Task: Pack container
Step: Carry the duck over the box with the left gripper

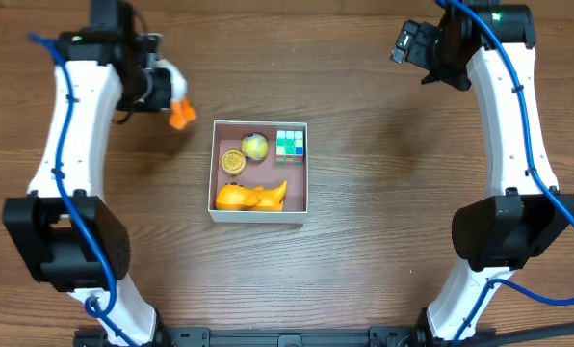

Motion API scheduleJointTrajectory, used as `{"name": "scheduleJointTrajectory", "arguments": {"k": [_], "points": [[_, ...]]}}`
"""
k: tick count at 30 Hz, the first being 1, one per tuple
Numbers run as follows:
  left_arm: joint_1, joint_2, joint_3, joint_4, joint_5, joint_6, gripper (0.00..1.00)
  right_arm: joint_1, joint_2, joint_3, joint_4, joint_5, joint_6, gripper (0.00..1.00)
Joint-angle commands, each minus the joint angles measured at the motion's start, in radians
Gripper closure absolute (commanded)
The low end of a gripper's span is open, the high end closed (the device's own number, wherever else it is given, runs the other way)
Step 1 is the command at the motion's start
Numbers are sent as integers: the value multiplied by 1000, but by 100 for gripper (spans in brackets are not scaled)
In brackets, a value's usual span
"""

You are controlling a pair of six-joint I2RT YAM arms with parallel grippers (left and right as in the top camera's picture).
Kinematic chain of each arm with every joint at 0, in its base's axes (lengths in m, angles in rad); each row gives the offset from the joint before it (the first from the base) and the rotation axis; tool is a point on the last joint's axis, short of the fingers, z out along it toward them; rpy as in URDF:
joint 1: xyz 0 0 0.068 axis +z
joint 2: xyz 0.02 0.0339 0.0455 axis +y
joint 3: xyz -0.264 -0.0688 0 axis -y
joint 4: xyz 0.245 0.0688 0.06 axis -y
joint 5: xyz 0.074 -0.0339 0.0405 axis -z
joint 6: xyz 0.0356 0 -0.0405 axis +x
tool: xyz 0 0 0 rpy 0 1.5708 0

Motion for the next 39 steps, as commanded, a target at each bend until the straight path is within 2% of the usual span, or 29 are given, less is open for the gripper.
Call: {"name": "scheduleJointTrajectory", "arguments": {"k": [1,11,17,21,25,31,39], "points": [[-90,-5,91,-74,1,162,96,2,-2,23,3,2,9,0],[-289,-5,211,-283,-60,418,96,2,-2,23,3,2,9,0],[-391,-5,211,-346,-245,426,96,2,-2,23,3,2,9,0],[-435,-5,211,-359,-333,473,96,2,-2,23,3,2,9,0],[-438,-5,208,-359,-326,506,96,2,-2,23,3,2,9,0],[-438,-5,164,-338,-231,568,96,2,-2,23,3,2,9,0],[-478,-5,10,-307,-212,760,96,2,-2,23,3,2,9,0]]}}
